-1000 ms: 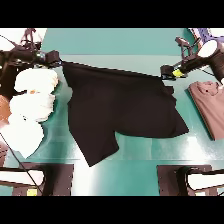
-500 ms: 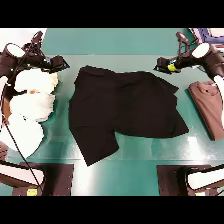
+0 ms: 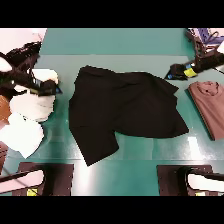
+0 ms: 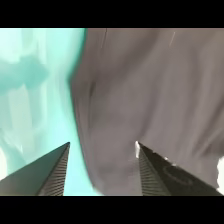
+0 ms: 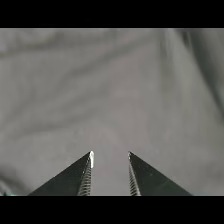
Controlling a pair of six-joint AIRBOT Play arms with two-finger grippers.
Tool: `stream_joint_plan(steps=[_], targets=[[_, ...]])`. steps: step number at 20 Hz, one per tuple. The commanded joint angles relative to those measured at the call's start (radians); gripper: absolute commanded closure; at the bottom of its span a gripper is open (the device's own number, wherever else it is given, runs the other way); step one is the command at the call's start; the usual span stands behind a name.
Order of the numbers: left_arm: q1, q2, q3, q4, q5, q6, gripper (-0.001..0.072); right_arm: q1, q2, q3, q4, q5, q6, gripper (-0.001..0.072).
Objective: Fold the shirts.
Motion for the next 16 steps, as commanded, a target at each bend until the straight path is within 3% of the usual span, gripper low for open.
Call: stream_joint_plan(steps=[1, 2, 4, 9, 16], targets=[[0.004, 0.193, -0.333, 0.017, 0.014, 0.001, 0.0213, -0.048, 0.161, -0.203, -0.002, 0.042, -0.014, 0.0437], [0.004, 0.239, -0.417, 0.01, 0.04, 0.002, 0.0213, -0.068, 0.199, -0.253, -0.002, 0.041, -0.014, 0.0435], [0.004, 0.297, -0.53, -0.022, 0.086, 0.003, 0.0213, -0.119, 0.27, -0.335, -0.001, 0.043, -0.013, 0.0224], [0.003, 0.31, -0.677, -0.201, 0.189, 0.093, 0.0213, -0.29, 0.406, -0.494, 0.032, 0.072, -0.014, 0.0226], [0.003, 0.31, -0.712, -0.239, 0.344, 0.092, 0.0214, -0.483, 0.514, -0.684, 0.032, 0.075, -0.025, 0.0269]])
